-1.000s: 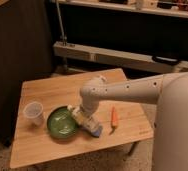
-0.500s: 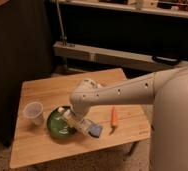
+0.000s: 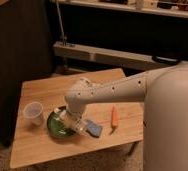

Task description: Place the bottle in the ceramic bowl

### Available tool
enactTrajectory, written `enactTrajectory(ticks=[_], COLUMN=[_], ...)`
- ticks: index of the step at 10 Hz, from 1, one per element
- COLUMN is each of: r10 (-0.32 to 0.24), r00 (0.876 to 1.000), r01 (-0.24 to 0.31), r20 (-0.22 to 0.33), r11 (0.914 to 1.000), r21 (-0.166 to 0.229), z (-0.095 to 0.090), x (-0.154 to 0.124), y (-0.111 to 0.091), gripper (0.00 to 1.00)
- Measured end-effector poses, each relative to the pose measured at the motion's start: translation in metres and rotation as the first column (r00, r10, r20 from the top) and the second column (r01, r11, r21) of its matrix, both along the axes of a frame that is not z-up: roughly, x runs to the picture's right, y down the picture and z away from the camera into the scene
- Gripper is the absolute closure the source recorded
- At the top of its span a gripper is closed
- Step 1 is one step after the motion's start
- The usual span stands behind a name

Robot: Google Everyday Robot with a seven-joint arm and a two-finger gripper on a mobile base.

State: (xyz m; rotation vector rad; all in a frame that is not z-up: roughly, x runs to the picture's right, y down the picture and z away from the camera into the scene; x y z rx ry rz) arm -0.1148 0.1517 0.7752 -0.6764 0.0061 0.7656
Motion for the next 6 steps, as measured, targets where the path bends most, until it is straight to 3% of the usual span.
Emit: enactTrajectory(ticks=[3, 6], r10=[0.068, 0.155], r00=[0.997, 0.988], r01=[-0.068, -0.154], r20=[0.029, 0.022], r11=[0.9977, 0.9874], r21=[0.003, -0.034], z=[0.004, 0.012], x=[-0.017, -0.025], y=[-0.014, -0.022], gripper=[0.21, 0.20])
